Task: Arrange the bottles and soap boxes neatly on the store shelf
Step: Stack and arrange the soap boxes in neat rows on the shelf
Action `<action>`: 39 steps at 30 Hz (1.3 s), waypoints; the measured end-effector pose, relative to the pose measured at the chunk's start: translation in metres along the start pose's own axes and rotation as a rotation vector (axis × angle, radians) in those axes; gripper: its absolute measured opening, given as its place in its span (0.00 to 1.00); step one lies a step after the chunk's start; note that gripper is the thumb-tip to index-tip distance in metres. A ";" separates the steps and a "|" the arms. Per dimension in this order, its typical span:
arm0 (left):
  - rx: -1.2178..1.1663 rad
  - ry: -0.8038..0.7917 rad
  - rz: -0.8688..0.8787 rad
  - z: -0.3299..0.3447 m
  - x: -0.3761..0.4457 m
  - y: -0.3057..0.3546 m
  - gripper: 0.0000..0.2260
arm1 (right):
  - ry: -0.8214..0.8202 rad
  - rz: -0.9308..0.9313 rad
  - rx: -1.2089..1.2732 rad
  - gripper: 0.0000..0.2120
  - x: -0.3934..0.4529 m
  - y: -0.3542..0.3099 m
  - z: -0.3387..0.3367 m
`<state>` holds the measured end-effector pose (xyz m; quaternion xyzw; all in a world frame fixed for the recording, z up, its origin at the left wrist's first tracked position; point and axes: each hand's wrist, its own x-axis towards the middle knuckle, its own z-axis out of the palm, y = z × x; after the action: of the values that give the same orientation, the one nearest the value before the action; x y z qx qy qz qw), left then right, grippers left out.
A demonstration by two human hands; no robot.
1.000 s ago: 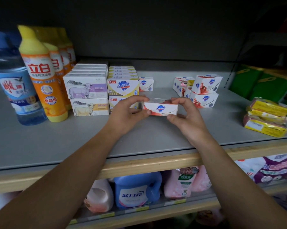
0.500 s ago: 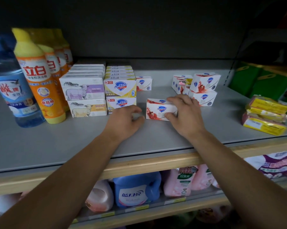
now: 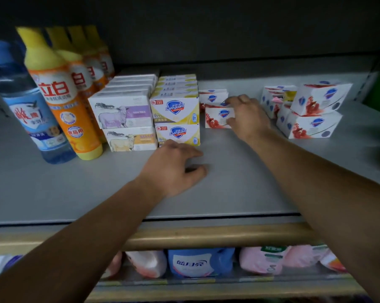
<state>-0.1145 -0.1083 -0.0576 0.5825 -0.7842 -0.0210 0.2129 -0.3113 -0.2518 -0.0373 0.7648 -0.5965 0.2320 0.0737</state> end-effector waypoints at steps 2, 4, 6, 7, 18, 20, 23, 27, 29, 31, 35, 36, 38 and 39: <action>-0.002 0.001 0.007 0.001 0.001 -0.002 0.25 | 0.017 0.000 0.017 0.26 0.017 0.001 0.012; -0.007 -0.005 0.016 0.002 0.003 -0.002 0.25 | 0.040 -0.007 0.064 0.25 0.034 0.002 0.023; -0.022 0.005 0.029 0.002 0.005 -0.004 0.23 | 0.057 -0.030 0.121 0.25 0.049 0.003 0.031; -0.025 0.009 0.037 0.003 0.005 -0.005 0.22 | 0.058 -0.038 0.131 0.25 0.056 0.003 0.033; -0.010 -0.013 0.023 0.005 0.007 -0.007 0.25 | 0.007 -0.032 0.037 0.30 0.064 0.001 0.034; -0.011 -0.005 0.024 0.005 0.007 -0.006 0.25 | -0.013 -0.012 0.063 0.32 0.050 -0.004 0.022; -0.025 0.008 0.019 0.004 0.007 -0.005 0.24 | -0.023 0.004 0.089 0.29 0.017 -0.013 -0.001; 0.008 -0.030 0.014 0.002 0.007 -0.003 0.26 | -0.105 0.015 0.158 0.26 -0.043 -0.011 -0.031; 0.036 -0.051 0.022 0.000 0.005 -0.002 0.26 | -0.147 0.040 0.180 0.27 -0.075 -0.002 -0.046; 0.063 -0.053 0.021 -0.002 0.003 0.000 0.23 | -0.192 0.076 0.155 0.27 -0.106 0.014 -0.060; 0.070 0.010 0.011 -0.004 0.000 0.009 0.19 | -0.227 0.226 0.056 0.27 -0.153 0.063 -0.086; 0.032 0.029 0.017 -0.004 0.000 0.015 0.19 | -0.228 0.275 0.020 0.28 -0.162 0.076 -0.092; -0.062 0.059 0.045 -0.003 0.004 0.030 0.17 | -0.243 0.351 -0.034 0.27 -0.177 0.095 -0.098; -0.114 0.075 0.059 -0.003 0.008 0.039 0.16 | -0.246 0.368 -0.044 0.27 -0.182 0.100 -0.098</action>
<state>-0.1506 -0.1027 -0.0413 0.5466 -0.7899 -0.0377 0.2753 -0.4650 -0.0812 -0.0480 0.6639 -0.7354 0.1334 -0.0263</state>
